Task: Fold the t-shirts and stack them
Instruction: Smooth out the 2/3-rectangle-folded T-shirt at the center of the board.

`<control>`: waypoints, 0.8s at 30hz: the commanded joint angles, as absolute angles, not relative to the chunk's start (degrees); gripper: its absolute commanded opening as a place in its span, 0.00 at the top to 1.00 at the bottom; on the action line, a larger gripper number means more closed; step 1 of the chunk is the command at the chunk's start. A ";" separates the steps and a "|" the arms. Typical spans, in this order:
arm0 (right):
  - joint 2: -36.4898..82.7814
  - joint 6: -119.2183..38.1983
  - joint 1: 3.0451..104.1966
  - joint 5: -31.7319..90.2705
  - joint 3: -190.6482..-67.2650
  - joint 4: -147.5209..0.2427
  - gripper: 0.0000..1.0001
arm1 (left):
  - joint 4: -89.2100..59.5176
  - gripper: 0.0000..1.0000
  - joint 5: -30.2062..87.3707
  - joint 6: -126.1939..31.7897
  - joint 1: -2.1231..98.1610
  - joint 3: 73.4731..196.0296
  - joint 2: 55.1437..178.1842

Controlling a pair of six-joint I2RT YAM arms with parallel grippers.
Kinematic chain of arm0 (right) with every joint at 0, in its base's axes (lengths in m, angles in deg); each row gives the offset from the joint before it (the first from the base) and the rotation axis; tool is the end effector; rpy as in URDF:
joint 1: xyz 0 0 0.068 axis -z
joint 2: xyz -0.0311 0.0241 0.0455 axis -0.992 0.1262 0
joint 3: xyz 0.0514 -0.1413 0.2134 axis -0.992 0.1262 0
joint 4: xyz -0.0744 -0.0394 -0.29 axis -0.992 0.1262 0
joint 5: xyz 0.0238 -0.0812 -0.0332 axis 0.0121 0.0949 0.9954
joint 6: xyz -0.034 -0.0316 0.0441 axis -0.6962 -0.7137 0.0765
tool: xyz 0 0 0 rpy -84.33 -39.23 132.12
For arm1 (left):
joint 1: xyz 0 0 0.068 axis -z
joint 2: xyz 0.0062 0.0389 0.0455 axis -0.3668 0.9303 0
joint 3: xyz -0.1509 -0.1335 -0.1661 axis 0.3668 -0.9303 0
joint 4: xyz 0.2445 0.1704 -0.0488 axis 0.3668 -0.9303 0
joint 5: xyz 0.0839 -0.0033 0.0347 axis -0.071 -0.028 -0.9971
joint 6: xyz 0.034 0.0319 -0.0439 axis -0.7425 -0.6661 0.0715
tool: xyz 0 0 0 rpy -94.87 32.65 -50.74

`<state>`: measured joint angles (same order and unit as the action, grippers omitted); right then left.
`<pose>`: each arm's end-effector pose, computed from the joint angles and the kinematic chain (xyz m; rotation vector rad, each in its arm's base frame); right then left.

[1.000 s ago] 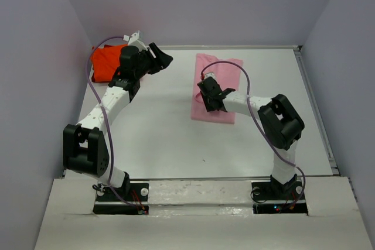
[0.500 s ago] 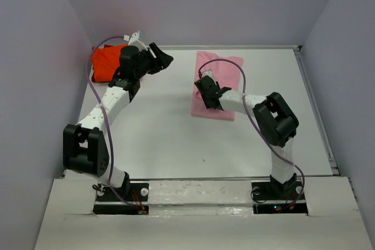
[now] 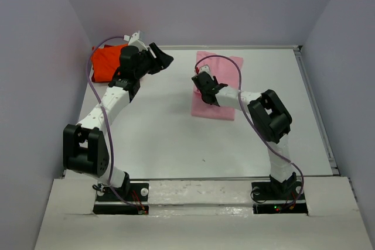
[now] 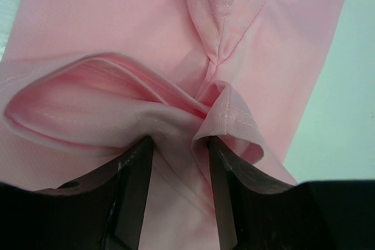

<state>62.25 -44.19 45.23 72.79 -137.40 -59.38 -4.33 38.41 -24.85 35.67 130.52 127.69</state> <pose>0.4035 0.2732 0.1213 -0.4219 2.2451 -0.4095 0.4005 -0.1168 0.3181 -0.0523 1.7475 -0.8878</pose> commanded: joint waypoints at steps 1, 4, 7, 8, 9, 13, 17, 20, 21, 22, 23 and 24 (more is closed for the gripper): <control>63.87 -46.27 46.97 75.49 -141.30 -62.63 0.51 | -2.10 0.34 40.18 -24.68 35.76 130.17 127.65; 64.41 -46.62 47.59 76.11 -142.61 -63.07 0.51 | -2.10 0.34 40.27 -24.59 35.76 130.26 127.92; 64.50 -49.43 48.12 76.55 -143.84 -63.60 0.51 | -2.01 0.34 40.53 -24.50 35.67 130.26 128.01; 64.50 -49.69 48.12 76.55 -144.11 -63.69 0.51 | -1.92 0.34 40.62 -24.50 35.76 130.34 128.01; 64.50 -49.96 48.64 76.72 -144.46 -63.77 0.51 | -1.83 0.34 40.80 -24.42 35.67 130.26 128.09; 65.02 -51.27 49.78 76.72 -146.22 -63.95 0.51 | -1.66 0.34 41.24 -24.15 35.76 130.17 128.44; 66.08 -52.07 51.01 76.55 -148.50 -64.21 0.51 | -1.66 0.34 41.50 -24.06 35.67 130.34 128.62; 68.27 -53.12 52.16 76.64 -150.61 -64.21 0.51 | -1.66 0.34 41.50 -24.07 35.67 130.35 128.62; 68.88 -53.30 52.16 76.55 -152.18 -64.21 0.51 | -1.66 0.34 41.50 -24.15 35.67 130.26 128.71; 69.50 -53.74 52.86 76.46 -153.07 -64.39 0.51 | -1.66 0.34 41.68 -24.07 35.76 130.34 128.71; 71.16 -54.09 53.65 76.29 -153.86 -64.74 0.51 | -1.66 0.34 41.77 -23.98 35.76 130.26 128.80; 72.05 -55.14 53.66 76.37 -156.04 -64.83 0.51 | -1.57 0.34 41.85 -23.89 35.76 130.26 128.71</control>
<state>69.41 -52.36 52.07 75.48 -150.79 -62.31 -4.24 39.87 -24.28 35.67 130.52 129.02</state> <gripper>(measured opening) 0.486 0.662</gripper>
